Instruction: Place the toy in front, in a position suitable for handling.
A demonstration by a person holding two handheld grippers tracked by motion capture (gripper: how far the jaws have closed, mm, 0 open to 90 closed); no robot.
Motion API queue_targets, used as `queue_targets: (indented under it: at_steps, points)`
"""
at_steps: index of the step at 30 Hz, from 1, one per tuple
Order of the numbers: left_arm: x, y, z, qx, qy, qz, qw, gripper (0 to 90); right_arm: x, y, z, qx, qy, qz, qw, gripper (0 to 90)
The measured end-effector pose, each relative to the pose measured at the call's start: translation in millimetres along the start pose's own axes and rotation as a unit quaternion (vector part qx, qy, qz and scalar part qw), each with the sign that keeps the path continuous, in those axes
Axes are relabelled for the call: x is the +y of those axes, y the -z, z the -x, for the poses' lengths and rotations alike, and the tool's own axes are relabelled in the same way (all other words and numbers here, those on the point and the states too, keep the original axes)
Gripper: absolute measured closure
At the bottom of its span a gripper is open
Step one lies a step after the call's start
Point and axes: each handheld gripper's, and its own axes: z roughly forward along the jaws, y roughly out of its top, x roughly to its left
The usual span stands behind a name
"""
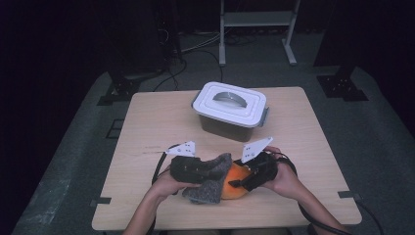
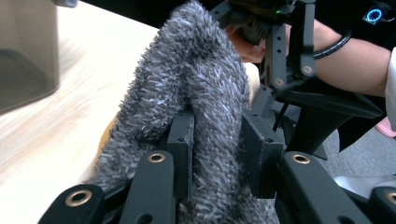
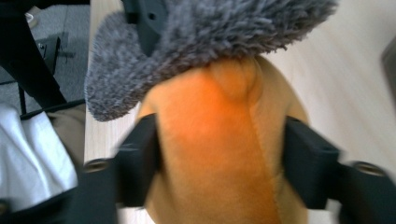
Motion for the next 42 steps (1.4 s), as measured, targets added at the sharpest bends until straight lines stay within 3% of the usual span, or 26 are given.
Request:
queue_targets:
  at_steps: [1, 2, 5, 7, 10, 11, 15, 16, 20, 24, 25, 29, 30, 32, 34, 39, 42]
  points:
    - [2.2, 5.7, -0.1, 0.005, -0.005, -0.001, 1.0000, 67.3, 0.8, 1.2, 0.2, 0.000, 0.008, 0.011, 0.9999, 41.7]
    - [6.3, 13.8, 1.8, 0.008, -0.015, 0.001, 0.9999, 67.2, 3.5, 2.6, 1.0, 0.010, 0.003, 0.039, 0.9992, 46.3]
    - [11.5, 22.5, 5.9, 0.006, -0.029, 0.003, 0.9995, 67.3, 7.4, 0.9, 0.9, 0.021, 0.007, 0.058, 0.9981, 46.6]
    - [16.9, 31.4, 11.7, 0.006, -0.048, 0.001, 0.9989, 67.3, 12.4, -7.5, -0.9, 0.048, 0.013, 0.068, 0.9964, 46.2]
    - [11.2, 28.2, 8.7, 0.016, -0.039, -0.021, 0.9989, 67.3, 13.0, -19.7, -4.9, 0.058, 0.030, 0.048, 0.9967, 44.2]
    - [7.6, 27.3, 6.0, 0.010, -0.030, -0.015, 0.9994, 67.3, 11.0, -21.8, -5.7, 0.056, 0.035, 0.049, 0.9966, 44.0]
    - [0.9, 28.2, -1.5, 0.012, -0.015, -0.015, 0.9997, 67.3, 2.9, -17.4, 1.6, 0.058, 0.023, 0.049, 0.9969, 42.7]
    - [-2.0, 28.0, -3.7, 0.012, -0.009, -0.017, 0.9997, 67.3, -6.7, -12.1, 8.5, 0.063, 0.006, 0.049, 0.9968, 41.1]
    - [-12.6, 25.5, -13.0, 0.009, 0.013, -0.024, 0.9996, 67.2, -20.9, -5.5, 15.6, 0.068, -0.017, 0.050, 0.9962, 39.1]
    - [-8.6, 23.3, -10.1, 0.010, 0.002, -0.025, 0.9996, 67.2, -21.3, -4.6, 13.9, 0.063, -0.019, 0.048, 0.9966, 39.6]
    - [-1.9, 22.7, -3.5, 0.014, -0.015, -0.031, 0.9993, 67.2, -16.4, -5.2, 10.2, 0.055, -0.013, 0.040, 0.9976, 40.3]
    - [7.6, 23.1, 6.4, -0.001, -0.029, -0.013, 0.9995, 67.2, -4.5, -9.1, -2.2, 0.041, 0.010, 0.041, 0.9983, 40.7]
    - [15.0, 20.2, 15.0, -0.006, -0.047, -0.016, 0.9987, 67.1, -1.3, -10.7, -5.7, 0.039, 0.018, 0.040, 0.9983, 40.7]
    - [20.3, 16.1, 22.3, -0.009, -0.064, -0.023, 0.9976, 66.9, 4.1, -13.2, -11.3, 0.034, 0.030, 0.038, 0.9982, 40.4]
    - [20.7, 15.2, 23.2, -0.003, -0.068, -0.029, 0.9973, 66.9, 5.6, -14.3, -12.2, 0.031, 0.037, 0.036, 0.9982, 40.3]
    - [13.0, 16.5, 14.8, 0.012, -0.055, -0.040, 0.9976, 67.1, -0.2, -13.1, -7.9, 0.035, 0.026, 0.041, 0.9982, 40.0]
    - [2.7, 22.6, 2.4, 0.021, -0.030, -0.036, 0.9987, 66.3, -8.0, -10.0, -0.1, 0.044, 0.007, 0.046, 0.9980, 37.3]
